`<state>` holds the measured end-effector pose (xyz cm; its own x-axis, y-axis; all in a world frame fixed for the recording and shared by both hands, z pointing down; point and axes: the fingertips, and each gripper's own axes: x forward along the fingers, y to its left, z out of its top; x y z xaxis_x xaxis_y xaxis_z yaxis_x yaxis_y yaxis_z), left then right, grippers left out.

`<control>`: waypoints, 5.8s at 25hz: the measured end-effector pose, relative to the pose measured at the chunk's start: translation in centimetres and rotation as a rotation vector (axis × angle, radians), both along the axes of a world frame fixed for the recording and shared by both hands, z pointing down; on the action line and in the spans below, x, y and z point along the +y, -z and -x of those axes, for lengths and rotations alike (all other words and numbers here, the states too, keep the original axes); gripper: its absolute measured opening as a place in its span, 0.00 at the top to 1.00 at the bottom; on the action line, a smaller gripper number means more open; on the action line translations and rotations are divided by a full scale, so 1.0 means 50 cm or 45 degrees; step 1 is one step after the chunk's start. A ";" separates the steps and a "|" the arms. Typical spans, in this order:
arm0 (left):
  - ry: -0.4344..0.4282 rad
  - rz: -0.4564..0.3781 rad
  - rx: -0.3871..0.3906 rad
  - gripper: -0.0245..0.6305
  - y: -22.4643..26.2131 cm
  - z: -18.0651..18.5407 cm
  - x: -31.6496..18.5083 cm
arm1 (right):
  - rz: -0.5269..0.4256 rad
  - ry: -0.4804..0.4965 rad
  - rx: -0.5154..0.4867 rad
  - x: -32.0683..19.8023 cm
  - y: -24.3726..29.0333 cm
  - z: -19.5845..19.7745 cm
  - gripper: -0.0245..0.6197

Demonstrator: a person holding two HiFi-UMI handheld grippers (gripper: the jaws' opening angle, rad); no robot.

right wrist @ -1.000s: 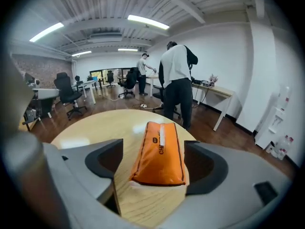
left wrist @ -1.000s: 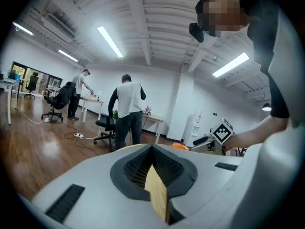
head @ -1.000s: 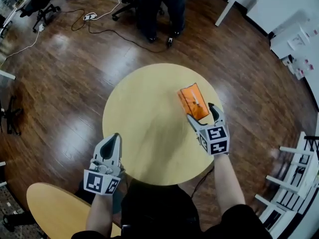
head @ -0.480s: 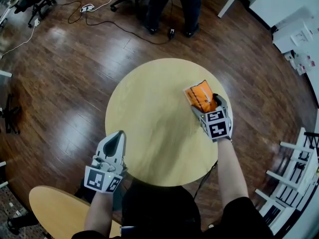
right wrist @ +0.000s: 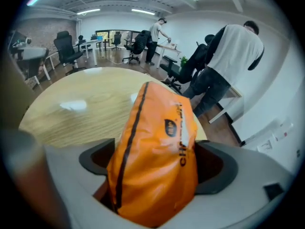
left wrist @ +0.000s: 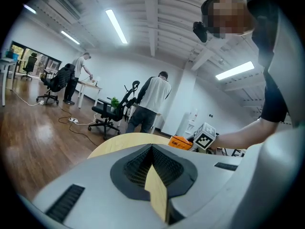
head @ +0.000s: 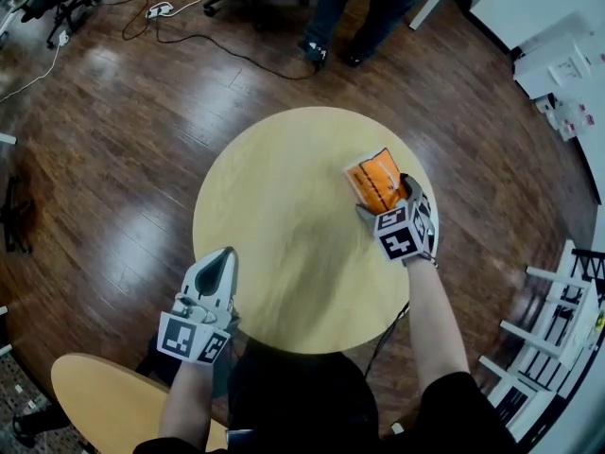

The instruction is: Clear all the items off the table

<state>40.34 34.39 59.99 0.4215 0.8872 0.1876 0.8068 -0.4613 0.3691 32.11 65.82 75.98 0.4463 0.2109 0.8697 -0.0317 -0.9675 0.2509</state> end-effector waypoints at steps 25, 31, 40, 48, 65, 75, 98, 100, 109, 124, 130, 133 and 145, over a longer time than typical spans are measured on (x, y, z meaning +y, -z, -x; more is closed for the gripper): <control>0.262 0.047 0.227 0.96 0.188 0.101 -0.057 | 0.173 0.448 0.349 -0.151 0.266 -0.024 0.33; 0.506 0.060 0.393 0.96 0.308 0.122 -0.207 | 0.208 0.688 0.538 -0.268 0.445 -0.090 0.33; 1.049 -0.023 0.568 0.96 0.389 0.291 -0.641 | 0.173 1.204 0.768 -0.727 0.583 -0.152 0.33; 1.528 -0.115 0.618 0.96 0.416 0.584 -0.967 | 0.037 1.695 0.854 -1.207 0.606 -0.019 0.33; 2.121 -0.242 0.579 0.96 0.371 1.105 -1.235 | -0.091 2.313 0.768 -1.737 0.526 0.377 0.33; 2.414 -0.245 0.400 0.96 0.305 1.262 -1.261 | -0.014 2.534 0.504 -1.886 0.363 0.463 0.33; 2.434 -0.113 0.104 0.96 0.131 1.130 -1.321 | 0.146 2.557 0.251 -1.983 0.119 0.390 0.31; 2.429 -0.107 0.081 0.96 0.122 1.116 -1.321 | 0.147 2.559 0.252 -1.984 0.118 0.387 0.31; 2.419 -0.039 0.024 0.96 0.078 1.080 -1.319 | 0.139 2.574 0.217 -1.997 0.108 0.402 0.30; 2.416 -0.099 0.121 0.96 0.153 1.104 -1.313 | -0.135 2.497 0.211 -1.978 0.163 0.426 0.08; 2.421 -0.139 0.233 0.96 0.231 1.133 -1.309 | -0.580 2.314 0.237 -1.966 0.327 0.447 0.16; 2.447 -0.158 0.302 0.96 0.280 1.155 -1.315 | -0.887 2.181 0.250 -1.953 0.442 0.441 0.31; 2.525 -0.175 0.472 0.96 0.361 1.224 -1.312 | -1.432 1.970 0.505 -1.868 0.692 0.411 0.71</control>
